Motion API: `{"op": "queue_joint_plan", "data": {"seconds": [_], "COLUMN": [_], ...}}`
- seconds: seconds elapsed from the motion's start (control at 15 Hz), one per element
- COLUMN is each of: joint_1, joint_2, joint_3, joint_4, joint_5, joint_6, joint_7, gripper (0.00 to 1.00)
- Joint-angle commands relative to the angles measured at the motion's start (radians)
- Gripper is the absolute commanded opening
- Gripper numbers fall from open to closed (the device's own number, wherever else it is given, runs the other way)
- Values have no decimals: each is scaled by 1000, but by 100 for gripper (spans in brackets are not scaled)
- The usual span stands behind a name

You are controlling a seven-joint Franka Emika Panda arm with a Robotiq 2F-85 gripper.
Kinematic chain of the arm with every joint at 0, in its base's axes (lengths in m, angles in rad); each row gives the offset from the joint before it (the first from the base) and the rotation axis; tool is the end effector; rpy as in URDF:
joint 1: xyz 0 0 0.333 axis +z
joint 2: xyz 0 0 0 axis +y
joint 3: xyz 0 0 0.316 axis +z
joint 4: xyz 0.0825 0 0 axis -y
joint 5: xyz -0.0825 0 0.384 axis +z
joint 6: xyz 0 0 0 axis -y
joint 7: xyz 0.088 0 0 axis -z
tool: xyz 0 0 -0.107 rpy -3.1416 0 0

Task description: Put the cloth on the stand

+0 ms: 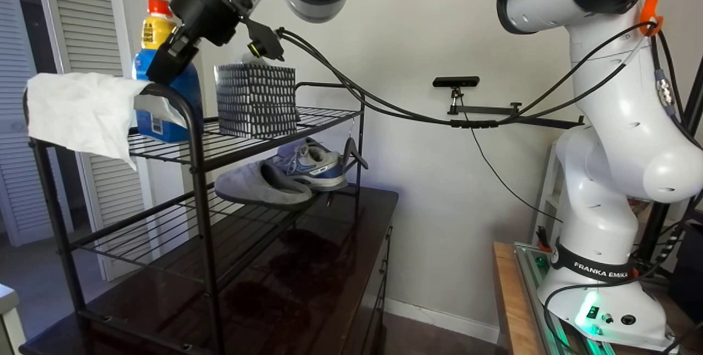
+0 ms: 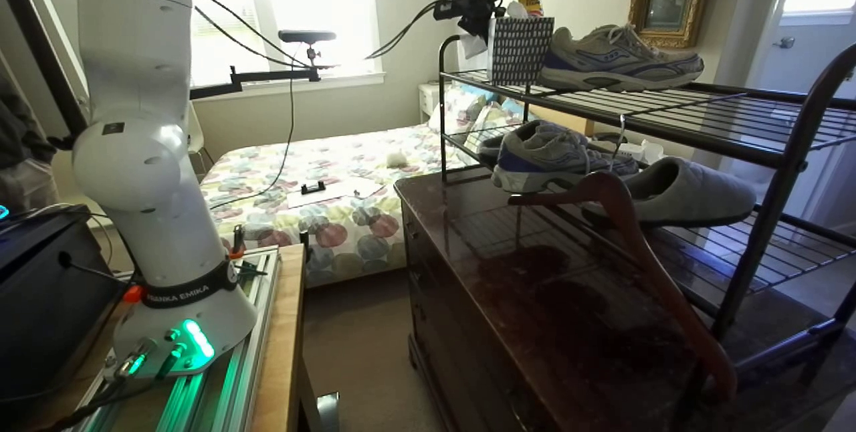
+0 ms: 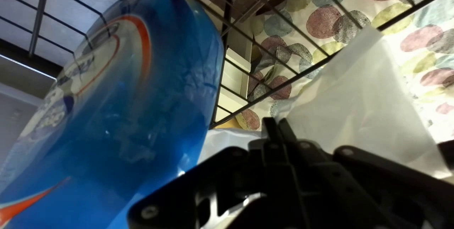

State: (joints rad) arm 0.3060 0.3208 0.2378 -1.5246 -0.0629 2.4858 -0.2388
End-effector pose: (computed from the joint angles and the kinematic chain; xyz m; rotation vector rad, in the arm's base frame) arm 0.6137 0.3425 0.5543 -2.6587 -1.0973 -0.9538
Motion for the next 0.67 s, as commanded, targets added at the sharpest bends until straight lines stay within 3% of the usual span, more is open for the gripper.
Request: {"op": "queue_joint_plan", "data": {"seconds": [0.0, 0.6], "joint_1": [11, 6], "joint_2": [39, 66], "joint_3": [-5, -5], "joint_4": [68, 108], "joint_5": [-38, -25], "joint_6": [-48, -87], "joint_7": [33, 26], "gripper": [1, 0]}}
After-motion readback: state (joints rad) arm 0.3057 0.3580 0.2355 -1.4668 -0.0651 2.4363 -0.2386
